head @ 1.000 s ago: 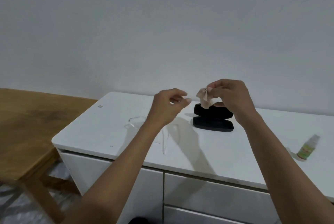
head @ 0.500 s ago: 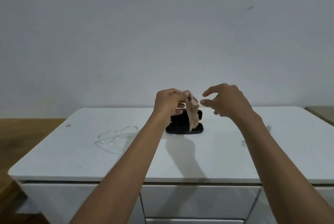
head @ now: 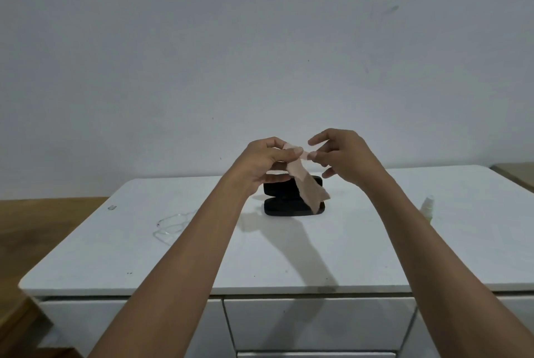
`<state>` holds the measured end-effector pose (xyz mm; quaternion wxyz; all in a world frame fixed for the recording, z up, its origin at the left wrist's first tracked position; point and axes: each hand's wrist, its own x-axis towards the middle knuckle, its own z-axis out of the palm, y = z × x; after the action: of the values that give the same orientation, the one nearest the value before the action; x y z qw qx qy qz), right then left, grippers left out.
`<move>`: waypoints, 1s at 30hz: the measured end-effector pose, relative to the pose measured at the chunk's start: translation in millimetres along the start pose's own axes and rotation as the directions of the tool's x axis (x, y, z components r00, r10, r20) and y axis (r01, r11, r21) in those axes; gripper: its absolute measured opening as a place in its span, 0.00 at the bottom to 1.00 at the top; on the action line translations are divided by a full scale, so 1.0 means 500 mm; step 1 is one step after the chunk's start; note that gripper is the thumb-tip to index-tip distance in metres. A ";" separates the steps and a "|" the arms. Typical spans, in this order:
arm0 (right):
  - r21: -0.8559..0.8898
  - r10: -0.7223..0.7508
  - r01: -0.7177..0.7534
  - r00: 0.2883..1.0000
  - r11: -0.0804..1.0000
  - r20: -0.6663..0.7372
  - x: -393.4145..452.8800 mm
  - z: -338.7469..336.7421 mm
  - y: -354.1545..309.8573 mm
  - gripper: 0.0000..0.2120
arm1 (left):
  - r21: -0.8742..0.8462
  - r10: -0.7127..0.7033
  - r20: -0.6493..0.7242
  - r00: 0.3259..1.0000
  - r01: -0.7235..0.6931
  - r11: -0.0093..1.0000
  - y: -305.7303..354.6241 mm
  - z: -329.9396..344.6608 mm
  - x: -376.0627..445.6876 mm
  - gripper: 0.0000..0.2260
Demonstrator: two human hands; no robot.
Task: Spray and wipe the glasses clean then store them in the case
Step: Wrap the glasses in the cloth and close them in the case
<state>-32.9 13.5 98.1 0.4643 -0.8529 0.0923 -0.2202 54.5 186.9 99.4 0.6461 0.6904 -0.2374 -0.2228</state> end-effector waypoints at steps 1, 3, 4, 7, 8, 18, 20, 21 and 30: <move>-0.049 0.001 0.000 1.000 0.999 0.024 0.001 -0.002 0.003 0.08 | 0.036 0.006 0.006 1.000 -0.007 0.999 0.002 -0.006 0.000 0.07; -0.183 -0.014 0.022 0.999 0.983 0.043 0.001 -0.005 0.005 0.07 | 0.145 0.028 -0.009 1.000 -0.026 0.989 0.005 -0.016 0.001 0.07; -0.232 -0.021 0.029 0.999 0.972 0.035 0.001 -0.007 0.005 0.07 | 0.200 0.045 -0.028 0.999 -0.039 0.979 0.005 -0.021 0.001 0.07; -0.268 -0.020 0.016 1.000 0.963 -0.010 0.001 -0.009 0.002 0.09 | 0.312 0.106 -0.062 0.992 -0.082 0.947 0.004 -0.035 0.001 0.08; -0.252 -0.010 0.003 1.000 0.968 -0.025 0.001 -0.010 0.001 0.09 | 0.330 0.125 -0.064 0.990 -0.097 0.939 0.003 -0.039 -0.001 0.07; 0.257 0.060 -0.052 0.998 0.965 -0.022 -0.005 0.002 0.007 0.20 | 0.183 0.092 -0.009 0.996 -0.089 0.979 -0.004 -0.062 -0.018 0.08; 0.374 0.042 -0.073 0.995 0.924 0.090 -0.012 -0.003 0.013 0.17 | 0.106 0.031 0.002 1.000 -0.031 0.994 -0.005 -0.066 -0.019 0.07; 0.401 0.026 -0.085 0.988 0.912 0.151 -0.015 -0.007 0.016 0.15 | 0.066 0.005 0.005 1.000 -0.005 0.998 -0.006 -0.068 -0.020 0.06; 0.191 0.078 -0.105 0.986 0.976 0.147 -0.019 -0.006 0.033 0.11 | 0.235 0.027 -0.023 0.999 -0.021 0.972 -0.025 -0.094 -0.023 0.06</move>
<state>-42.0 5.7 83.0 0.5620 -0.8103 0.0767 -0.1470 74.6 231.5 90.1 0.5655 0.7618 -0.2621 -0.1765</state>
